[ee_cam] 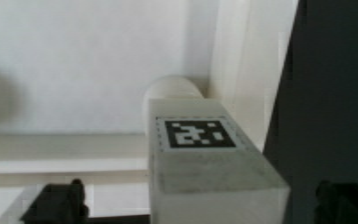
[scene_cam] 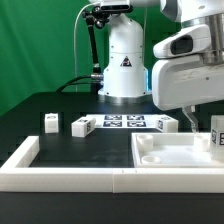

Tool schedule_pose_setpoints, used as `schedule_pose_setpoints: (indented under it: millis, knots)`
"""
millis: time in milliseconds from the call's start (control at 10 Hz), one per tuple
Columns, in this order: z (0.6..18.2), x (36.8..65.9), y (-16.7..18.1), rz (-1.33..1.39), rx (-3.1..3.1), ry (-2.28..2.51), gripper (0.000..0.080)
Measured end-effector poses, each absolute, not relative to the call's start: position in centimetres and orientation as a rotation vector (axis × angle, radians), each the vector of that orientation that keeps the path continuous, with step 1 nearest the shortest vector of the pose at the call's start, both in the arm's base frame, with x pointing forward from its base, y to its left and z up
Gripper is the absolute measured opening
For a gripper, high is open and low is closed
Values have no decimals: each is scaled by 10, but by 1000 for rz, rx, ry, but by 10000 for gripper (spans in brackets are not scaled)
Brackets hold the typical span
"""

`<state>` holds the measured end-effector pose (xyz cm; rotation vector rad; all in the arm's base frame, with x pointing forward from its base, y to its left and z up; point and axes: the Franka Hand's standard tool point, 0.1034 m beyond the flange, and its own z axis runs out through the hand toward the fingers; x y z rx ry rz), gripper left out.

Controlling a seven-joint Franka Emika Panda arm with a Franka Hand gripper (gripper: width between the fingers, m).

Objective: Assemble one leg

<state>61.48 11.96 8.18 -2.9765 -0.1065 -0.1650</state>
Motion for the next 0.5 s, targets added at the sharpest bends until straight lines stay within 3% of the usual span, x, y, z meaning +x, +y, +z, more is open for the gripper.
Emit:
schedule_pose_setpoints:
  millis: [500]
  knots:
    - [78, 615, 127, -184, -2975, -92, 622]
